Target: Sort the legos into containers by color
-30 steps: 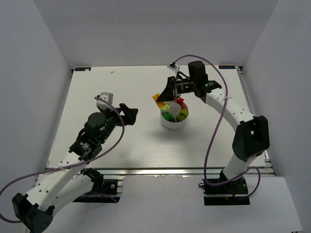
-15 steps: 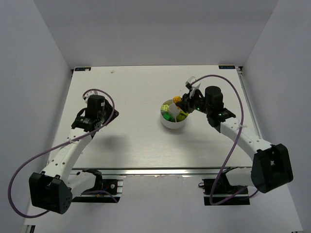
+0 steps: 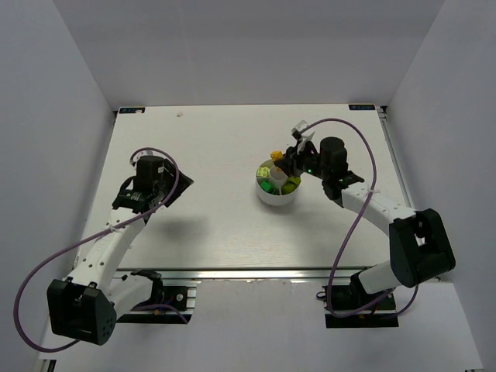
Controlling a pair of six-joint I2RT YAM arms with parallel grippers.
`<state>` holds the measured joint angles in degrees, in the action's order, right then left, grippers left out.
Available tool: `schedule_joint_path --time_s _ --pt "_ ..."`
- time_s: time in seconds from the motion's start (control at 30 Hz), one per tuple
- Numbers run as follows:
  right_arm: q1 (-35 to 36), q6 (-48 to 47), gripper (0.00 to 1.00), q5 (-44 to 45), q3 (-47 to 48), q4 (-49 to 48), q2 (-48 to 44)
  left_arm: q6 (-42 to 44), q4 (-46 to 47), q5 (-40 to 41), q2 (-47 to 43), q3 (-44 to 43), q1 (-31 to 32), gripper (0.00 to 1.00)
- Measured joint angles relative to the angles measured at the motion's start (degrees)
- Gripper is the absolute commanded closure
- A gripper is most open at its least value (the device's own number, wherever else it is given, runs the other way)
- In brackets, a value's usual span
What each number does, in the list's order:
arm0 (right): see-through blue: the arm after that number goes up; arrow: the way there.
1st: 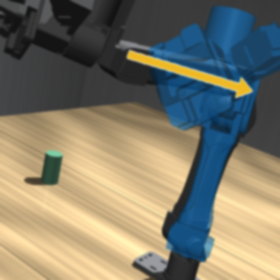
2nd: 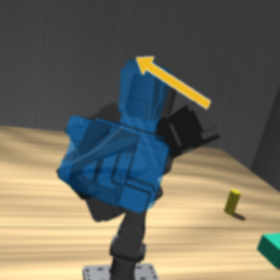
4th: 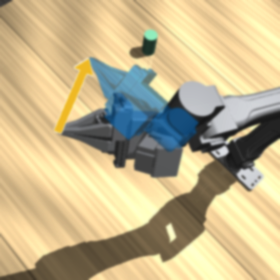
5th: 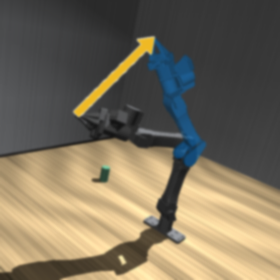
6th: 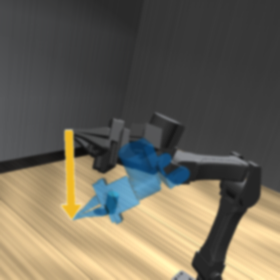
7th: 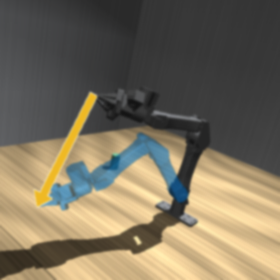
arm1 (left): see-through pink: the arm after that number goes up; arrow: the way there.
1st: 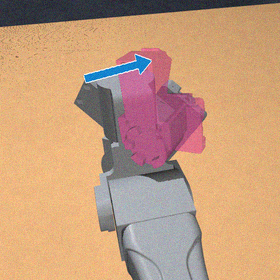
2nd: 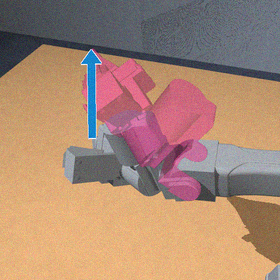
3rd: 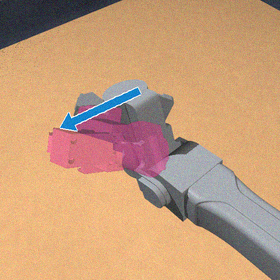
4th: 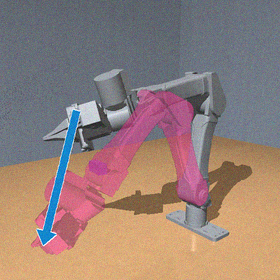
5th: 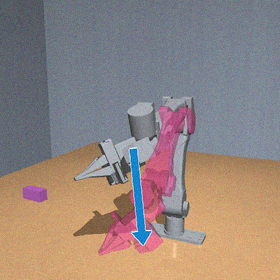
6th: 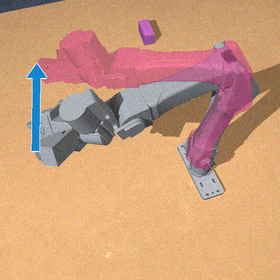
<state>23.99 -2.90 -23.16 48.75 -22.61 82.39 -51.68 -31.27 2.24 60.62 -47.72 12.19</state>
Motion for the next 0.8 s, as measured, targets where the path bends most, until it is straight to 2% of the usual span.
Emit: schedule_joint_path --time_s 0.1,0.2,0.3,0.47,0.63,0.7,0.8 --pt "0.00 0.66 0.97 -0.44 0.00 -0.37 0.48 -0.48 -0.13 -0.09 -0.57 0.55 -0.22 0.30" --pt "0.00 0.96 0.83 -1.01 0.00 -1.11 0.50 -0.87 -0.37 0.09 -0.63 0.55 -0.50 0.24" --pt "0.00 0.98 0.74 -1.44 0.00 -1.66 0.61 -1.51 -1.38 0.59 -0.63 0.55 -0.76 0.19" --pt "0.00 0.96 0.67 -2.21 0.00 -2.05 2.25 -2.58 -2.23 1.36 -0.85 0.55 -1.51 0.18" --pt "0.00 0.96 0.48 -2.51 -0.02 -2.03 3.61 -2.95 -2.27 1.42 -1.22 0.55 -1.95 0.18" --pt "0.00 0.94 0.40 -2.49 -0.02 -2.03 3.61 -3.08 -2.40 1.42 -1.25 0.55 -1.99 0.15" --pt "0.00 0.81 0.35 -2.47 -0.02 -2.47 3.61 -3.34 -2.99 1.42 -1.36 0.55 -2.08 0.14"
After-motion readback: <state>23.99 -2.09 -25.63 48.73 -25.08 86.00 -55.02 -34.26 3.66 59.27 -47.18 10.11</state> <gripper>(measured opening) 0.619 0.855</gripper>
